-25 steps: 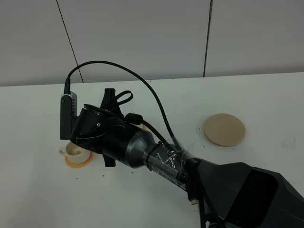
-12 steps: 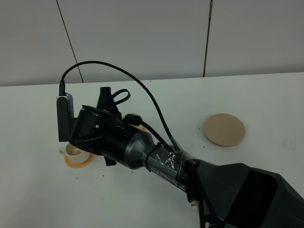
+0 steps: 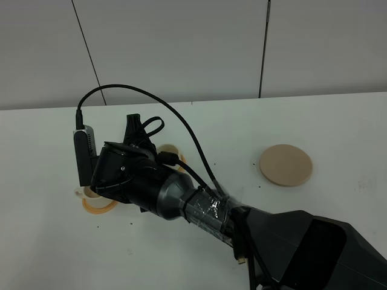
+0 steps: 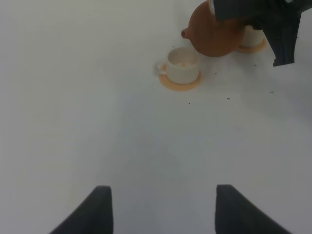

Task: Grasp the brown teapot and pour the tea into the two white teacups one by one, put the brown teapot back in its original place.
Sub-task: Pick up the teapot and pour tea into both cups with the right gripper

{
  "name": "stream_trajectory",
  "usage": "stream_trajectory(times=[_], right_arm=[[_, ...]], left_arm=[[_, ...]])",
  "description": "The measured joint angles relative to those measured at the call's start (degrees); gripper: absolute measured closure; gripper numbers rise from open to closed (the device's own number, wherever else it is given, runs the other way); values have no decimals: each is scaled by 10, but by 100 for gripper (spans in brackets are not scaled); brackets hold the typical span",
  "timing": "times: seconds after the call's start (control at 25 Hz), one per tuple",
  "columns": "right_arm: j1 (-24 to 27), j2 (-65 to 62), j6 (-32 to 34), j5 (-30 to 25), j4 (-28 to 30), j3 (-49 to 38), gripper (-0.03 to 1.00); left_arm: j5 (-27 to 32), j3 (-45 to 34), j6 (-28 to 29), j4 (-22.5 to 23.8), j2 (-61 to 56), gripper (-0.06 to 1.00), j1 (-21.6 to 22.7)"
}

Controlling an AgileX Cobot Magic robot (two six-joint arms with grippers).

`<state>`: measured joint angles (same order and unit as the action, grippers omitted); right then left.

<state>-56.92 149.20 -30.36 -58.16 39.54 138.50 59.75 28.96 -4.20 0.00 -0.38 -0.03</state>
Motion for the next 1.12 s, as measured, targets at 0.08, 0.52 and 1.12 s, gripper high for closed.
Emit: stream_trajectory(times=[0.08, 0.52, 1.12], right_arm=[[-1, 0, 0, 0, 6, 0, 88], [-10, 0, 0, -4, 26, 0, 88], [-17, 0, 0, -8, 56, 0, 88]], left_arm=[[0, 0, 0, 0, 0, 41, 0], [0, 0, 1, 0, 0, 41, 0], [0, 0, 1, 0, 0, 41, 0]])
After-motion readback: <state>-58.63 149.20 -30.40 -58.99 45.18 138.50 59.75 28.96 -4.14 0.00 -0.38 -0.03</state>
